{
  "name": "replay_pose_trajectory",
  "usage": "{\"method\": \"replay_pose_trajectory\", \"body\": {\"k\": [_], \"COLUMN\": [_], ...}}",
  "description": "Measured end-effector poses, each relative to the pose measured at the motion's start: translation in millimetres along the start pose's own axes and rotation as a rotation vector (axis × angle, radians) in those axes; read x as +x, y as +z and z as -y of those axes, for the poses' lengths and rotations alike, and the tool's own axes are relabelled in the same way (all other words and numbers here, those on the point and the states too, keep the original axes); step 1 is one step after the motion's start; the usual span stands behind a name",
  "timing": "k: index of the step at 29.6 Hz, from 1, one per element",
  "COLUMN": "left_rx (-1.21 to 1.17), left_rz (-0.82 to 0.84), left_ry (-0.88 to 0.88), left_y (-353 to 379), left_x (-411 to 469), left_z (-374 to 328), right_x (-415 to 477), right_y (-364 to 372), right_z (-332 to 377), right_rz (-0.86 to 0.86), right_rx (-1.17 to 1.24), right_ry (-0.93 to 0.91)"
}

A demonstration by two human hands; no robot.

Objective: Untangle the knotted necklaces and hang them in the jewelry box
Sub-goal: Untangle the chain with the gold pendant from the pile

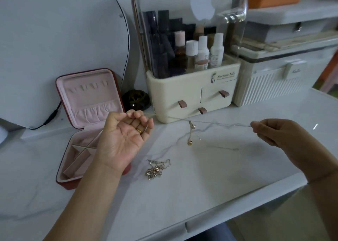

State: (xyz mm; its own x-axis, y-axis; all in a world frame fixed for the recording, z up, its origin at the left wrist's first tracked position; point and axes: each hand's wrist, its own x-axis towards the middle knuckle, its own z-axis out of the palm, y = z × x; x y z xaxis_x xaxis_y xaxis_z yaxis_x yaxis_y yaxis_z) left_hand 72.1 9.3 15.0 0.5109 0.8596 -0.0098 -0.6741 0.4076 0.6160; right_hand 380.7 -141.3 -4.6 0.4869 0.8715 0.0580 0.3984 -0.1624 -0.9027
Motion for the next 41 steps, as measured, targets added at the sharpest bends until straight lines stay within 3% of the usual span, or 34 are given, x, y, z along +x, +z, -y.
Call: {"method": "replay_pose_trajectory", "body": {"k": [4, 7, 11, 14, 15, 17, 21, 24, 27, 29, 31, 33, 38, 41], "left_rx": [-0.068, -0.098, -0.079, -0.08, -0.09, -0.091, -0.056, -0.022, 0.012, 0.057, 0.082, 0.088, 0.033, -0.029], "left_rz": [-0.003, -0.026, -0.074, -0.12, -0.111, -0.092, -0.099, -0.112, -0.107, -0.11, -0.119, -0.114, -0.106, -0.061], "left_ry": [-0.016, -0.006, -0.036, -0.043, -0.041, -0.035, -0.041, -0.034, -0.03, -0.03, -0.032, -0.035, -0.029, -0.036], "left_y": [-11, -18, -19, -16, -17, -19, -18, -12, -7, -7, -6, -4, -1, -1], "left_x": [6, 9, 11, 12, 12, 12, 14, 11, 8, 8, 7, 6, 5, 4], "left_z": [-4, -9, -5, -2, -2, -1, 2, 4, 5, 6, 8, 7, 7, 7], "right_x": [0, 3, 8, 10, 10, 5, 14, 11, 20, 22, 21, 23, 17, 17], "right_y": [-12, -22, -20, -17, -14, -16, 0, 1, 0, -3, -8, -1, 10, 12], "right_z": [-5, -13, -22, -27, -28, -27, -30, -34, -35, -41, -42, -41, -32, -30], "right_rz": [0.023, 0.145, 0.231, 0.365, 0.406, 0.226, 0.456, 0.356, 0.502, 0.498, 0.456, 0.528, 0.38, 0.451], "right_rx": [0.146, 0.605, 1.207, 1.437, 1.44, 1.22, 1.394, 1.241, 1.241, 1.201, 1.189, 1.249, 1.22, 1.251], "right_ry": [0.046, 0.161, 0.12, 0.132, 0.166, 0.191, 0.223, 0.22, 0.116, 0.033, 0.065, 0.081, 0.096, 0.136]}}
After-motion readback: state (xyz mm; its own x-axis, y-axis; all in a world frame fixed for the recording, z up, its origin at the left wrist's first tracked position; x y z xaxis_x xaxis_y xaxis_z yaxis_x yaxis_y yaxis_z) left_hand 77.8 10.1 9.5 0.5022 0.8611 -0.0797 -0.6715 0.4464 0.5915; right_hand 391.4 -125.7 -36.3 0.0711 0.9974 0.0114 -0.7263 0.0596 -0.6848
